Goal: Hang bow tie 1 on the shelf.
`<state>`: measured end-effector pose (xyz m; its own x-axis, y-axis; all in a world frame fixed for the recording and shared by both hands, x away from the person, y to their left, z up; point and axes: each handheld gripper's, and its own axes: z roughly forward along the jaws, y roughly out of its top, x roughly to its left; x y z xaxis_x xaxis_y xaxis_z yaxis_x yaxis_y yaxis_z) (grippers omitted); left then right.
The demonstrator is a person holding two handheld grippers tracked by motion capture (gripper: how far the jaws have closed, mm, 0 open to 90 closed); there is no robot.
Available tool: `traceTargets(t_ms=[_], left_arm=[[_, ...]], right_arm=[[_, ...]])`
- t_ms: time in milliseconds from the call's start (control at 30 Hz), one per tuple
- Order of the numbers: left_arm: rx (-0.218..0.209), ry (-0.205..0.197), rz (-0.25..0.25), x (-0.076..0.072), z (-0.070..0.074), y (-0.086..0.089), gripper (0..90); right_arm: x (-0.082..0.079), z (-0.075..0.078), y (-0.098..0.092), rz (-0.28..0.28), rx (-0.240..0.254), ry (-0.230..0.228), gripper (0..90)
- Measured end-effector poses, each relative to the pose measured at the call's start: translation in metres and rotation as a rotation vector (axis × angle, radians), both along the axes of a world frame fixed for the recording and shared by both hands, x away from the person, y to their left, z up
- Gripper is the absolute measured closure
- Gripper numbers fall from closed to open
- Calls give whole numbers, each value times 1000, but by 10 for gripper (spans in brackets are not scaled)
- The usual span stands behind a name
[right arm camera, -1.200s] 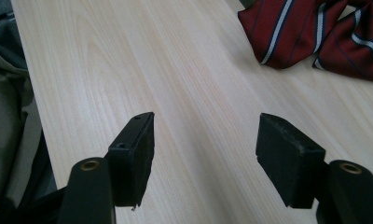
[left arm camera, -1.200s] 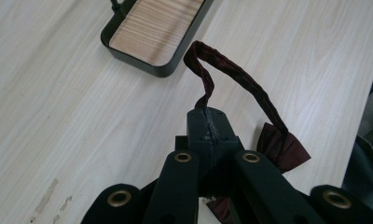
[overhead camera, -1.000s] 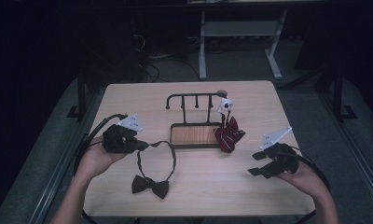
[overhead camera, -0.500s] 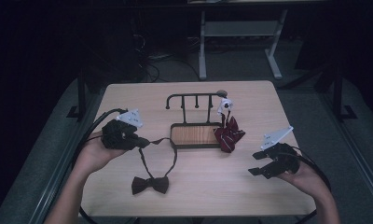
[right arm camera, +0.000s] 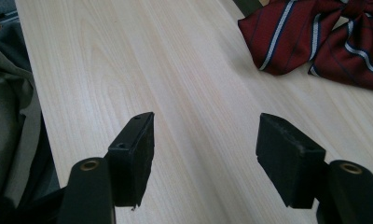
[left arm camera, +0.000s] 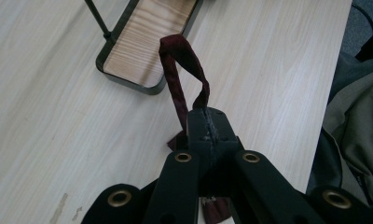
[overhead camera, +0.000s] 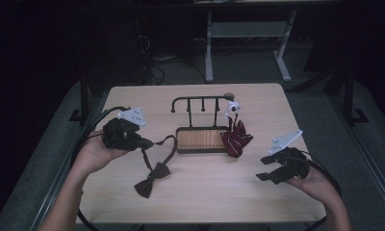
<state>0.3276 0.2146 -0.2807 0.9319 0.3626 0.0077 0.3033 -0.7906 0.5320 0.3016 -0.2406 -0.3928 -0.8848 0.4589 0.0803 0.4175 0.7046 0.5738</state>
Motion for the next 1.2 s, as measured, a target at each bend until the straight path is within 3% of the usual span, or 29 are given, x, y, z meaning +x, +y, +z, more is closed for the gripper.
traceTargets(t_ms=[667,1200], left_arm=[[-19,34,-14,21,20,1,899],[-1,35,-15,45,35,-9,899]], right_arm=[[1,0,-1,-1,10,5,366],[3,-4,-4,0,17,14,366]])
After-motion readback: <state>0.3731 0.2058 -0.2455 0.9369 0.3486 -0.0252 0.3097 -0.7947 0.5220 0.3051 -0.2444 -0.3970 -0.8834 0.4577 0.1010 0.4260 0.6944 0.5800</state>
